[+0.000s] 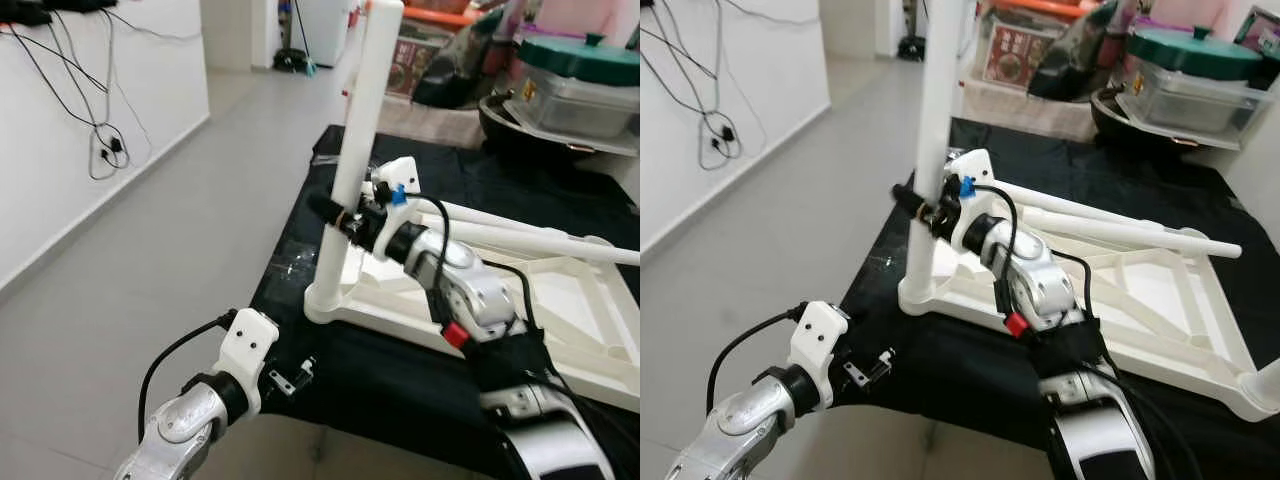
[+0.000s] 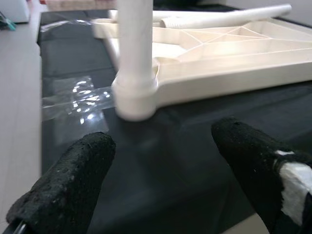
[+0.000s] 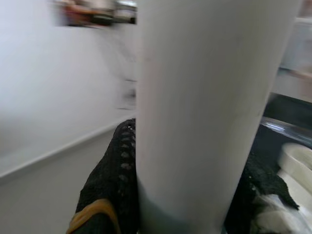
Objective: Building children table
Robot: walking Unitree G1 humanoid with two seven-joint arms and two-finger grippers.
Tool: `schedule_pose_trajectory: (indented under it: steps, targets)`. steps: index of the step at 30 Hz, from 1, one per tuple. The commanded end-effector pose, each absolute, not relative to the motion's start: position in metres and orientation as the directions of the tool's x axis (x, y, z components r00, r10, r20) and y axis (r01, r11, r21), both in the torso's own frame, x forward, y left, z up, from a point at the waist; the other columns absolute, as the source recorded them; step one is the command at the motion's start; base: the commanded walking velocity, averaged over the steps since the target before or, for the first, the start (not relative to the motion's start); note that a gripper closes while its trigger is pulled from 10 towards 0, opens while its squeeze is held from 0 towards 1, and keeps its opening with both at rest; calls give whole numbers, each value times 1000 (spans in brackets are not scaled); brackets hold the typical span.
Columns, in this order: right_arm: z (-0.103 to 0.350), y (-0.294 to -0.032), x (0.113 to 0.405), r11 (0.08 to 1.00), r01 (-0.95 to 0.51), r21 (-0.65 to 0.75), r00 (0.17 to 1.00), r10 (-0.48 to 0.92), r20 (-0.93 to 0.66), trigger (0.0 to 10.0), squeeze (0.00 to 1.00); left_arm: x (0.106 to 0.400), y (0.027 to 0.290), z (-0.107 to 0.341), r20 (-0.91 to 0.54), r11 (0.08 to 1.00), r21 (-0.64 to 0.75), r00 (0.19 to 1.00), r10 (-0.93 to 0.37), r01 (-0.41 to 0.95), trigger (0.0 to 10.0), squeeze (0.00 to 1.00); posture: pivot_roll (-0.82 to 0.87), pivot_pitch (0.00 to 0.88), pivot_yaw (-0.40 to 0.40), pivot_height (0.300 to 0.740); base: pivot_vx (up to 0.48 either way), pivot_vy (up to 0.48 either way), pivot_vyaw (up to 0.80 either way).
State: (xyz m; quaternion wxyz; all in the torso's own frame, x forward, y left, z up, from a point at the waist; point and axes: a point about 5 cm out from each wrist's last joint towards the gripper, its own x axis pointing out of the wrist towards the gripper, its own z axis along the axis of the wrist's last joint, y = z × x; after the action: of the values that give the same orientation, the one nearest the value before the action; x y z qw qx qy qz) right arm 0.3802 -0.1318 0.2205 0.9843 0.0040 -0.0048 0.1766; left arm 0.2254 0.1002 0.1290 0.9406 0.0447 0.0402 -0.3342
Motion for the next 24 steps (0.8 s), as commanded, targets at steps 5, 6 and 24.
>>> schedule_pose_trajectory:
  steps: [5,6,24]
  targets:
    - [171,-211,375,983,178,-36,965,-182,-187,0,0,224,98,127,-108,766,45,766,-634,641,10000,0,92,0,-127,740,0,0,0]
    - [168,-221,370,964,263,-46,946,-267,-181,0,0,224,98,127,-108,768,45,767,-632,639,10000,0,91,0,-126,740,0,0,0]
    - [173,-227,368,874,480,71,875,-472,-107,10000,1000,226,97,128,-103,768,44,767,-633,639,10000,0,83,0,-126,740,0,0,0]
